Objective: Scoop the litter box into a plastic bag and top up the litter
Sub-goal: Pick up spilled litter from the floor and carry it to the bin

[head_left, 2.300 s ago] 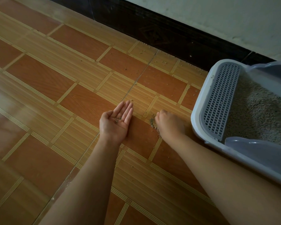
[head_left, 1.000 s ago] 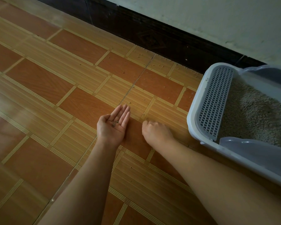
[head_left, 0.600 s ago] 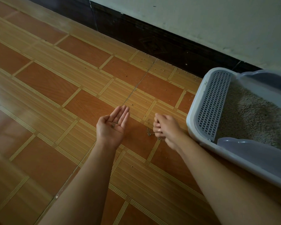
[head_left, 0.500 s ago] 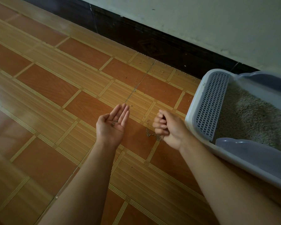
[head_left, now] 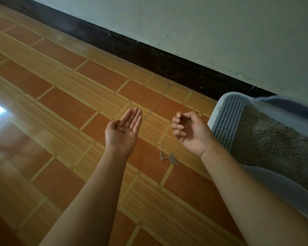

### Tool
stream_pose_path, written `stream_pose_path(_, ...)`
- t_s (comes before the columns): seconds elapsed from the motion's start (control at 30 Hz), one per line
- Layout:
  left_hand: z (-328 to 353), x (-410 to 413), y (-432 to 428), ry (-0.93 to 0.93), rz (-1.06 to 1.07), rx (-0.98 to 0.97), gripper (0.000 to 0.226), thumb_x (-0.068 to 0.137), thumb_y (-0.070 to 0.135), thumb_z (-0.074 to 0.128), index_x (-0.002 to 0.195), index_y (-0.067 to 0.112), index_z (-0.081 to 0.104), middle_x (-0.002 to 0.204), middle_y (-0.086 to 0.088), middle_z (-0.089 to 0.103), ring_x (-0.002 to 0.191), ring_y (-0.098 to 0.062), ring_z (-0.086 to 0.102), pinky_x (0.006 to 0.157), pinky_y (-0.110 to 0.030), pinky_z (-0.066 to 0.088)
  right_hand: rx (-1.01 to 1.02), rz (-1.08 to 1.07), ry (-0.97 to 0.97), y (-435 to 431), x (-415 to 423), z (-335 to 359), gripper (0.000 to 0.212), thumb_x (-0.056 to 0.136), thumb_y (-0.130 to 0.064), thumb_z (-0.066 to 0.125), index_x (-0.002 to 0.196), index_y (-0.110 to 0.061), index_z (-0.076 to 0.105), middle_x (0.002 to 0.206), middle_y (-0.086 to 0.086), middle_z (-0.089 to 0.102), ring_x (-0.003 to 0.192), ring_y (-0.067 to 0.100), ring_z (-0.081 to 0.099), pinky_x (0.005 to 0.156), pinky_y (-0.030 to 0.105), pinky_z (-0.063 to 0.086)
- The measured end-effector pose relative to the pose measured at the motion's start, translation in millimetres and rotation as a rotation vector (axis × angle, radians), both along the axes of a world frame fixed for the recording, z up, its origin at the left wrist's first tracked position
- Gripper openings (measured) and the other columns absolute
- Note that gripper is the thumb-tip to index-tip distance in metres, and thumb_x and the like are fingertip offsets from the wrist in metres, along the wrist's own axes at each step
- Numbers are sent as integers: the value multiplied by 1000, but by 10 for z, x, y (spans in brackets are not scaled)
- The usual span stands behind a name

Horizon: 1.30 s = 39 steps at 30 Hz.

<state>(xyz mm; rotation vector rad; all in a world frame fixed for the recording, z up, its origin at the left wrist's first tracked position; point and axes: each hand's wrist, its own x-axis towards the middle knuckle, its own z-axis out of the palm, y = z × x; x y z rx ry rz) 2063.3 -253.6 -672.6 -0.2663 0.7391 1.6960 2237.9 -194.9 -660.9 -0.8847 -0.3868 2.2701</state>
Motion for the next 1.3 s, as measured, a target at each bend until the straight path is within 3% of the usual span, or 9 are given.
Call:
stream_pose_path(0.2,536,29,-2,0,34,-12,47,98,16,22,103,-10,61,106,-25,68,103,-35,64,90,-39,52,-11,22,-136,15,137,428,38,99,-27,37,64,-14,43,54,-3,42,42,6,37,35,15,30)
stream_pose_path(0.33,1147,83,-96,16,16,-55,41,100,17,29,103,-7,62,108,-23,68,102,-33,66,88,-38,54,-44,1,-195,-23,211,1079,35,99,-29,39,70,-13,47,52,-4,41,40,5,36,34,15,30)
stream_pose_path(0.5,2181,37,-226,10,34,-59,43,102,22,29,105,-7,62,106,-22,69,95,-31,69,85,-37,56,-56,-93,-180,-85,197,2181,31,99,-24,38,76,-9,53,53,-1,52,42,6,48,38,14,39)
stream_pose_path(0.7,3727,-96,-409,0,73,-27,45,102,23,27,104,-8,60,100,-23,70,89,-31,71,84,-39,56,-139,-239,-68,-256,37,3681,33,99,-20,41,71,-8,53,67,9,65,58,15,66,55,24,57)
stream_pose_path(0.9,5264,-228,-674,-6,117,-7,52,101,23,28,92,-9,68,100,-23,70,90,-32,70,83,-41,56,-136,-238,44,-493,-154,5179,32,100,-20,36,90,-1,60,84,14,70,76,22,71,77,31,58)
stream_pose_path(1.07,6254,-287,-1008,-2,187,20,58,101,22,30,78,-8,74,101,-23,70,92,-33,70,87,-41,54,-91,-151,38,-656,-244,6118,36,101,-21,33,99,1,61,93,16,72,88,26,71,78,33,58)
stream_pose_path(1.3,7045,-328,-1541,21,357,18,38,100,20,33,103,-5,62,105,-22,69,109,-35,62,93,-41,50,-92,-33,7,-880,-364,6862,32,100,-20,36,96,0,61,91,16,71,87,26,71,80,35,58)
